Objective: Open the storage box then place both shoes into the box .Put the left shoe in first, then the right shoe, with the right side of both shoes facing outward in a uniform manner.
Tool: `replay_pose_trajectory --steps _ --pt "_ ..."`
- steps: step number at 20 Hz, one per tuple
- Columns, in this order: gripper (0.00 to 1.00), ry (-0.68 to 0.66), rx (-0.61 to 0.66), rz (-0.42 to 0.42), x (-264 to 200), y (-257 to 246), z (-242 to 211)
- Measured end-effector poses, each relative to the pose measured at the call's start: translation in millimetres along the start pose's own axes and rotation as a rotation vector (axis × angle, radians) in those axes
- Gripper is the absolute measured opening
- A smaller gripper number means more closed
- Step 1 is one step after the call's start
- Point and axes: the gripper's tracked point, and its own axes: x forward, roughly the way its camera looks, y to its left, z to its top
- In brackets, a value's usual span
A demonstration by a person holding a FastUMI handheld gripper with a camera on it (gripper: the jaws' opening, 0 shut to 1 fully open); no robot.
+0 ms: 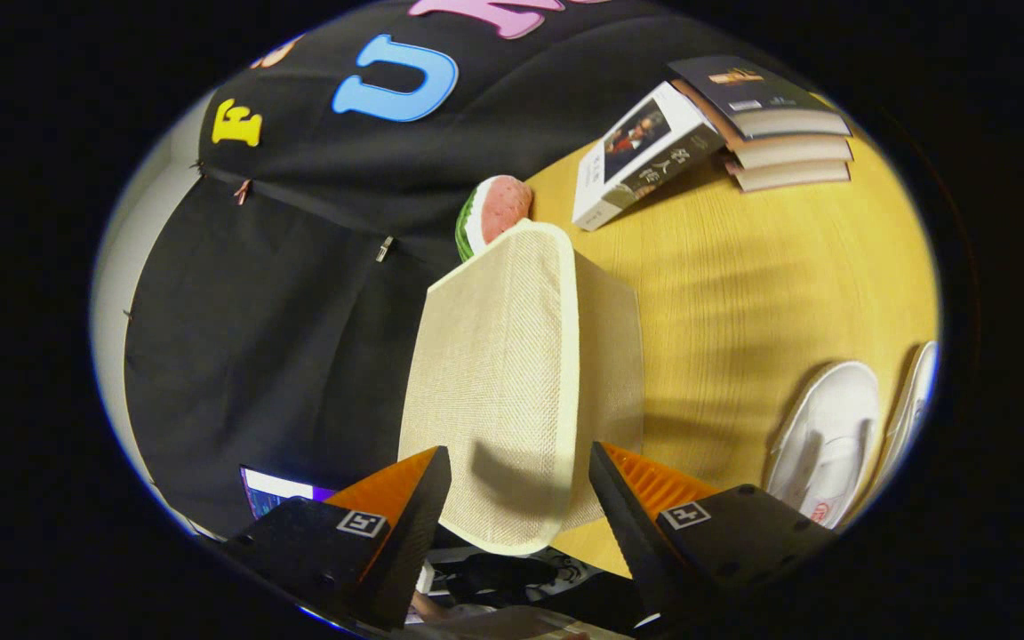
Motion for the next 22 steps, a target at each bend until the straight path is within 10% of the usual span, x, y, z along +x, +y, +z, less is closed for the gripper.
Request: replay_pose_trajectory --steps 1,6,22 --pt "0.95 0.006 0.041 0.009 5 -1 -1" --pt "0.12 -0.036 0.131 0.122 0 10 4" --pt "0.08 -0.106 -0.289 0.244 1 223 6"
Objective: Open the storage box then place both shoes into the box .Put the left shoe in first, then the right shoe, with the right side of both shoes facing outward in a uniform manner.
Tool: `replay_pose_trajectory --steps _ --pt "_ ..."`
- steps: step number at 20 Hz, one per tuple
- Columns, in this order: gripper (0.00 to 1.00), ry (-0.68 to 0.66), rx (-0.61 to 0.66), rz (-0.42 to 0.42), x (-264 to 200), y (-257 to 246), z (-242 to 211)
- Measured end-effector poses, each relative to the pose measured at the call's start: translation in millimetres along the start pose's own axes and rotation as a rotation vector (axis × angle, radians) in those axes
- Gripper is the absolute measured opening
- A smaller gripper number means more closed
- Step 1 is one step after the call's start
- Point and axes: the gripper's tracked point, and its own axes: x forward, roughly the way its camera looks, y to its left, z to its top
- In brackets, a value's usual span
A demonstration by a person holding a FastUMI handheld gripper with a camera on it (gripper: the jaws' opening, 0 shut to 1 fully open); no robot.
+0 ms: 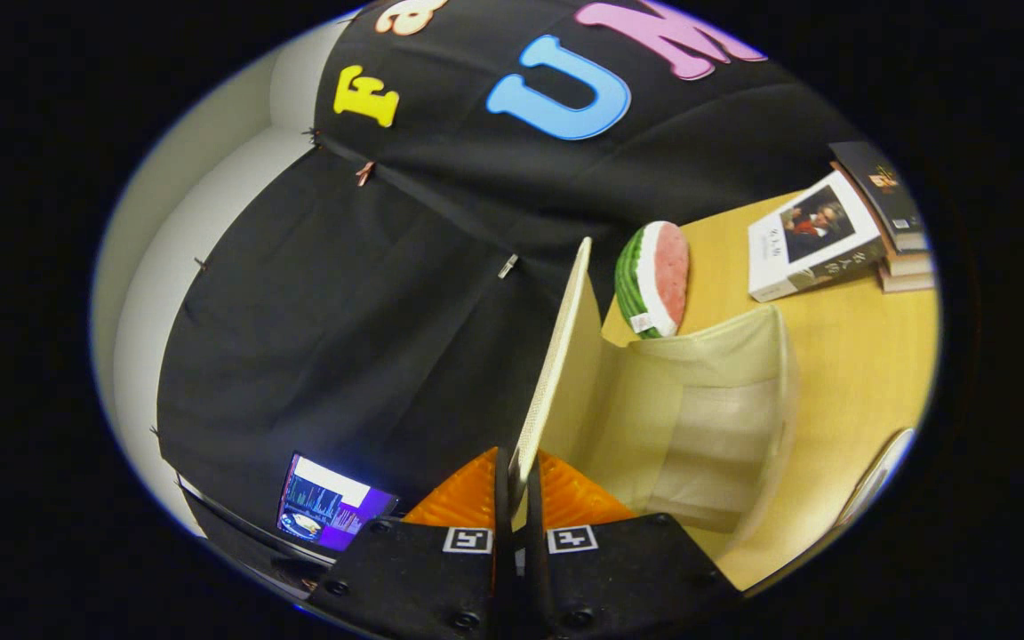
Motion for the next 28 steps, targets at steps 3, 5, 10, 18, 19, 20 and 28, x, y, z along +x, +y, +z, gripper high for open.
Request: replay_pose_trajectory --steps 3,5,10,18,19,20,28 --pt "0.14 0.026 -0.035 0.041 30 29 -6" --pt "0.17 0.052 -0.052 0.066 48 46 -16" --pt "0.79 0.138 -0.057 0.093 73 63 -42" --pt "0.96 -0.015 -0.191 -0.069 17 19 -16" --pt "0.96 -0.039 -0.208 -0.106 4 9 -12" --pt "0.96 -0.065 -0.227 -0.146 -10 0 -7" --pt "0.97 -0.243 -0.324 -0.549 -169 -107 7"
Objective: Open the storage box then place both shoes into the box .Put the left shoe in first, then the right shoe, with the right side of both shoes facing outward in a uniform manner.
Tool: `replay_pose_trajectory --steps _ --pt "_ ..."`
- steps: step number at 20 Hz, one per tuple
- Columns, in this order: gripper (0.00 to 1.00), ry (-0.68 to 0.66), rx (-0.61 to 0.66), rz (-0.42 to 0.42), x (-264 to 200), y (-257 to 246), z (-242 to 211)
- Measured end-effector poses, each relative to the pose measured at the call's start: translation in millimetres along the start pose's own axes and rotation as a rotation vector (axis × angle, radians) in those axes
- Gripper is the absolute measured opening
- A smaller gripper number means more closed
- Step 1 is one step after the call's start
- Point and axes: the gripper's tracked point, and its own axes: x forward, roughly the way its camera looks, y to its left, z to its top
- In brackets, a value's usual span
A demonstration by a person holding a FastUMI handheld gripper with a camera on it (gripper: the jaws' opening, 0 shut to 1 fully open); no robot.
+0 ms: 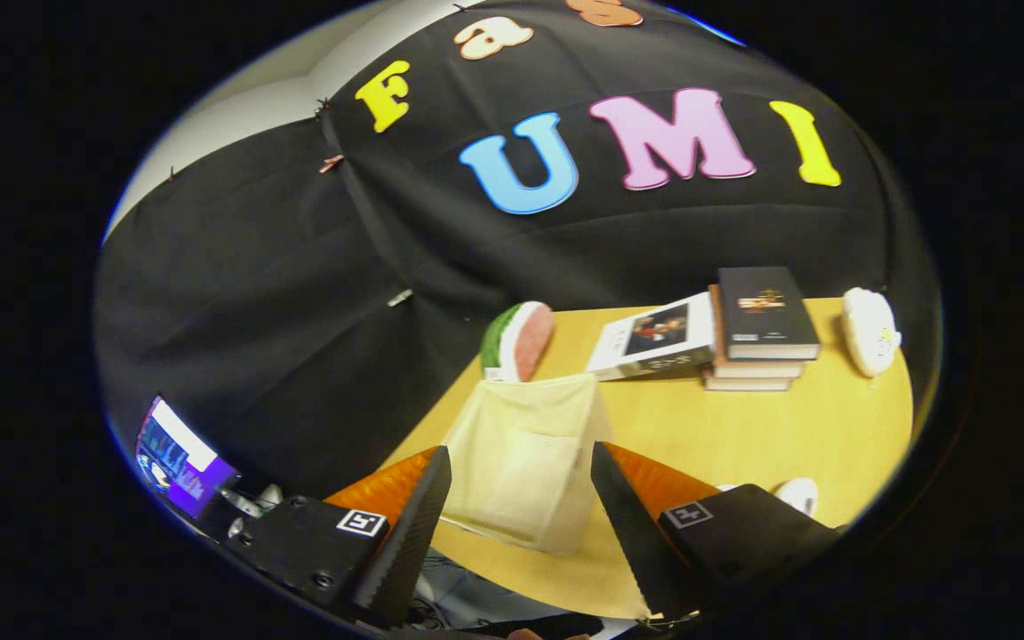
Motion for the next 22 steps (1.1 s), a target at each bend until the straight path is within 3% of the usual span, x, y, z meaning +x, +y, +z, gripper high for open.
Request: replay_pose_trajectory --steps 5,8,13,22 --pt "0.97 0.075 -0.021 -0.192 -42 -88 -50" --pt "0.97 0.185 -0.047 -0.256 -54 -124 -102" --pt "0.97 0.317 -0.082 -0.293 -52 -153 -169" --pt "0.97 0.423 -0.215 -0.331 -8 -201 -203"
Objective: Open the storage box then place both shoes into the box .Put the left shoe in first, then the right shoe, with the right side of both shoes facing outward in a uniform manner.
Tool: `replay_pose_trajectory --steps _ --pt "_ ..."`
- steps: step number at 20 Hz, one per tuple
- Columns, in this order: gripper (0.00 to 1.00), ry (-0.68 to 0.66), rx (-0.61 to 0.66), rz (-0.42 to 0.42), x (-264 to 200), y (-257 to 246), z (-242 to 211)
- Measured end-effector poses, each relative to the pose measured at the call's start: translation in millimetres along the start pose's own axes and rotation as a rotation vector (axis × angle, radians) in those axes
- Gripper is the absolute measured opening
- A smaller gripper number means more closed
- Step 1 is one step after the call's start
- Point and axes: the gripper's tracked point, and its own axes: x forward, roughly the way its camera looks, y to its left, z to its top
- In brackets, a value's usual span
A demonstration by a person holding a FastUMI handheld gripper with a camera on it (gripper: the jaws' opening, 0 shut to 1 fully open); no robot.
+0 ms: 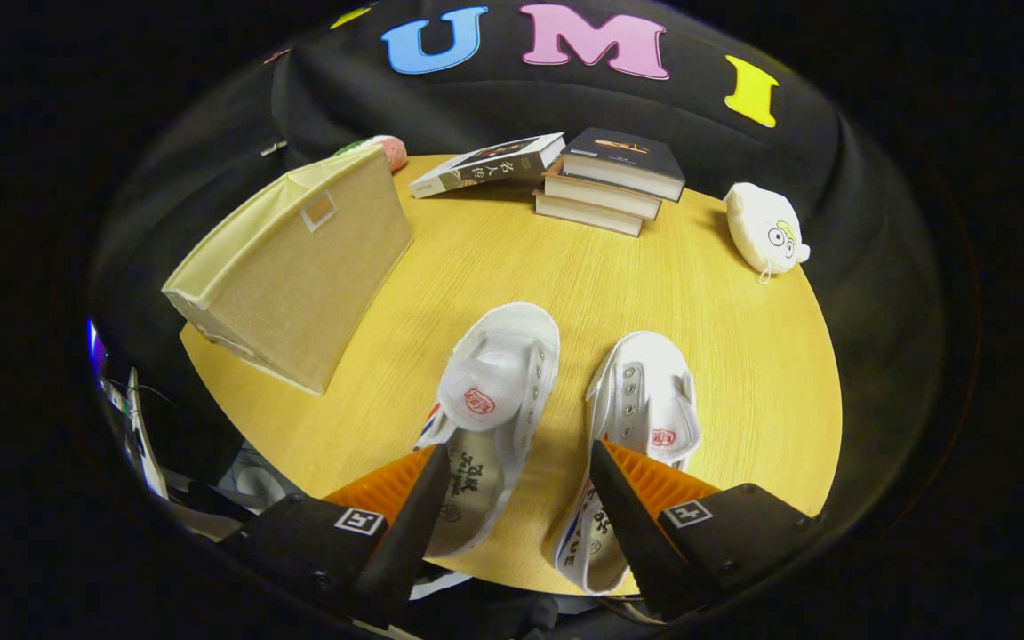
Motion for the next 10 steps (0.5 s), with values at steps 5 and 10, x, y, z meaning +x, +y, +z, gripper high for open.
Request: replay_pose_trajectory --steps 5,10 --pt "0.68 0.000 0.001 -0.055 39 -12 9" --pt "0.29 -0.010 0.122 -0.096 57 -15 20"
